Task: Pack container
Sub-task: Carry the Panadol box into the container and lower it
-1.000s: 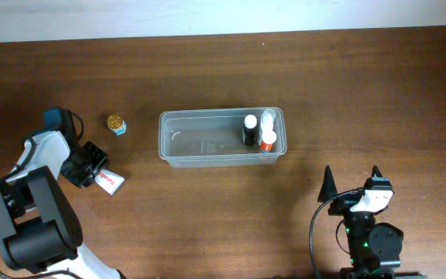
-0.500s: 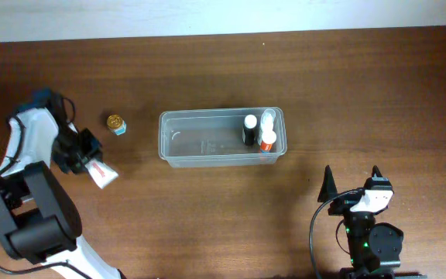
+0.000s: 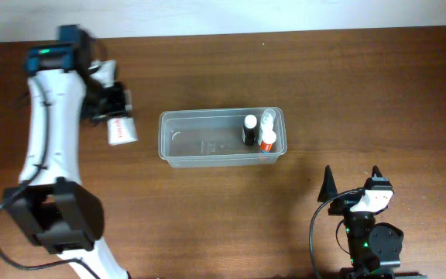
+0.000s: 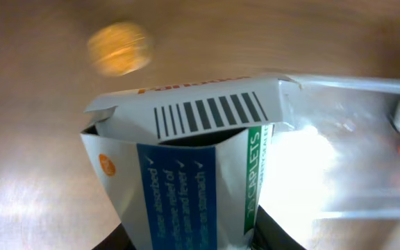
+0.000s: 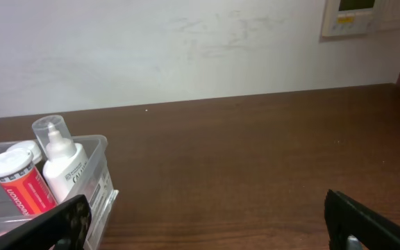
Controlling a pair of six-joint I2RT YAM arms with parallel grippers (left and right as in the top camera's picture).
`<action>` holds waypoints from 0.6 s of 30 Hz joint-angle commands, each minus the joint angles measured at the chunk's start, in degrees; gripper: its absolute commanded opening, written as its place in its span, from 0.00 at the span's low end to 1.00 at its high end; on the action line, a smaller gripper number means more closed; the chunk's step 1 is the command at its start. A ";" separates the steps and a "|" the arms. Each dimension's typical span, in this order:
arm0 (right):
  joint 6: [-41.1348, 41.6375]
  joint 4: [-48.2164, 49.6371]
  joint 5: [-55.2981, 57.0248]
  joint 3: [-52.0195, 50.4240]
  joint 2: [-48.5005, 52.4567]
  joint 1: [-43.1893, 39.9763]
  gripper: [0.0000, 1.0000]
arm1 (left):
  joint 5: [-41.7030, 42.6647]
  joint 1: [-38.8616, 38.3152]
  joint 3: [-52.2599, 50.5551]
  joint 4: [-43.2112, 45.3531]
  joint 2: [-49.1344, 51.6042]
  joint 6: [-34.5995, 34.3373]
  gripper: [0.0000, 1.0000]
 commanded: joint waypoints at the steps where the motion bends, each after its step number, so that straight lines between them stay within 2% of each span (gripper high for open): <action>1: 0.00 -0.42 0.26 -0.28 -0.48 -0.33 0.98 | 1.18 -6.78 1.75 0.46 -0.15 9.94 0.32; 5: 0.00 -0.42 0.26 -0.28 -0.48 -0.33 0.98 | -3.06 -14.43 1.73 2.01 -0.13 16.24 0.32; 9: -0.02 -0.42 0.26 -0.28 -0.48 -0.33 0.98 | -12.00 -22.45 1.73 5.27 -0.13 22.14 0.32; 18: 0.00 -0.44 0.26 -0.28 -0.48 -0.33 0.98 | -12.59 -29.90 1.57 6.58 -0.11 45.13 0.31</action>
